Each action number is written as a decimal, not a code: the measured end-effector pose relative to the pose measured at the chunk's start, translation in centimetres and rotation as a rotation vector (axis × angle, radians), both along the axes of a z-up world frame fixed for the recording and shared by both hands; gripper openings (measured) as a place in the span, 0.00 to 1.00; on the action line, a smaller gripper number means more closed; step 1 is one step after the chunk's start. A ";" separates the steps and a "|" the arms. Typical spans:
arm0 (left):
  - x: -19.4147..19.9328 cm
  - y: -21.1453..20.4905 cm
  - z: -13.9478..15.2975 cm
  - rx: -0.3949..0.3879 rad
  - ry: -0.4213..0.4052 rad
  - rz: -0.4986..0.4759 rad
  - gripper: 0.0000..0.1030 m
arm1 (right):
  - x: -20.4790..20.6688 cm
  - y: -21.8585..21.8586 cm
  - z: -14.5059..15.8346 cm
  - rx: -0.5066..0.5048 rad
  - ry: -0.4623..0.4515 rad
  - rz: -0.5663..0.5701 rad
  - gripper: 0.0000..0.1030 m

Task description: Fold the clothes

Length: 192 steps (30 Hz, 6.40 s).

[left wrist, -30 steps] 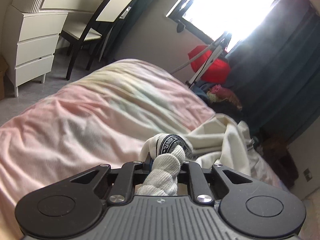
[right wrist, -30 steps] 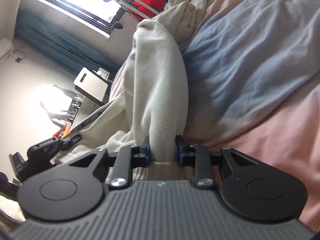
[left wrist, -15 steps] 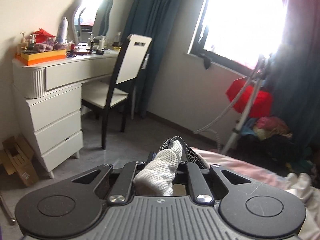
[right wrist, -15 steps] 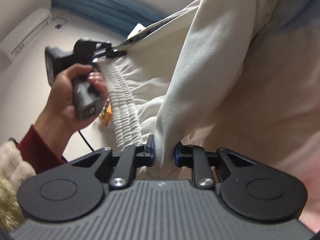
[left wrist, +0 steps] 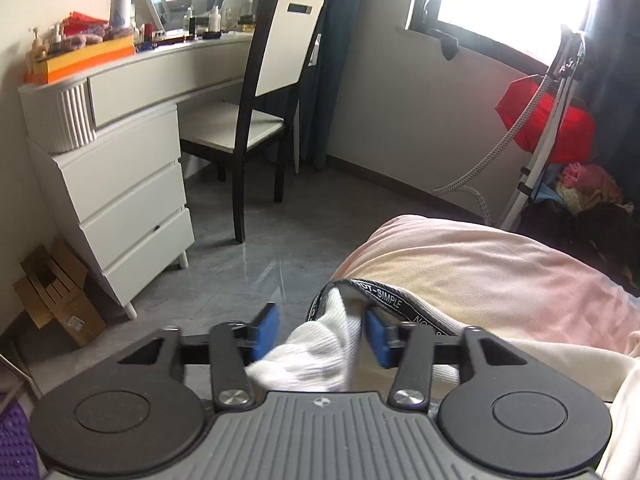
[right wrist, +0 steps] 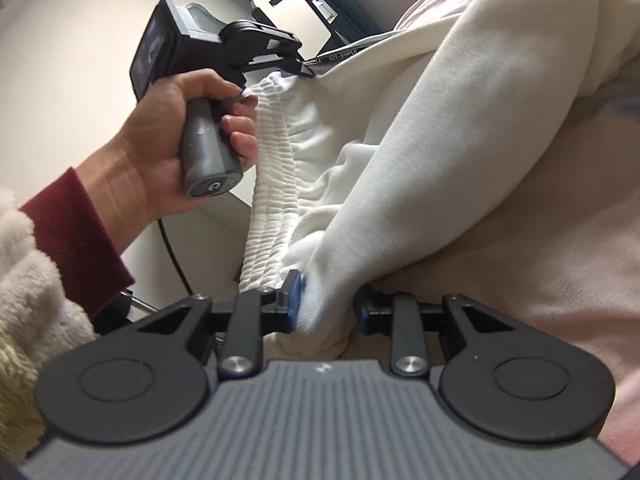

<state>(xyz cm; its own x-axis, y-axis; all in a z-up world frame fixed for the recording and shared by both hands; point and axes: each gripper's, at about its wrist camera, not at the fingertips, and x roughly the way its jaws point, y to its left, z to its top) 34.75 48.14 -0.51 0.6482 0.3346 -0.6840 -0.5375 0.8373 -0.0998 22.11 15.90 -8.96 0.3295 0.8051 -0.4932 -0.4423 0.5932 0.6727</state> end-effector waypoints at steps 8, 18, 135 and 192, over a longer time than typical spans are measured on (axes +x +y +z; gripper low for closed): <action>-9.2 -10.7 5.6 0.064 -0.154 -0.197 0.96 | -4.6 -6.5 6.3 -0.080 -0.263 -0.051 0.88; -24.3 -26.9 8.1 0.059 -0.288 -0.388 0.99 | -12.3 -20.1 12.0 -0.216 -0.499 -0.263 0.88; -21.2 -43.2 -7.3 0.106 -0.239 -0.617 0.97 | -4.4 -34.2 -7.9 -0.588 -0.377 -0.556 0.88; -21.5 -43.2 -6.9 0.072 -0.226 -0.628 0.97 | -1.5 -37.5 -7.8 -0.438 -0.436 -0.140 1.00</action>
<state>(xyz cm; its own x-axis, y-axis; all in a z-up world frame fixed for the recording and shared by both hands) 13.26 4.96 -7.43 0.8594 -0.1128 -0.4987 0.0811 0.9931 -0.0849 20.58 -21.61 -16.73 0.6621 0.4938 -0.5638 -0.5193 0.8446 0.1299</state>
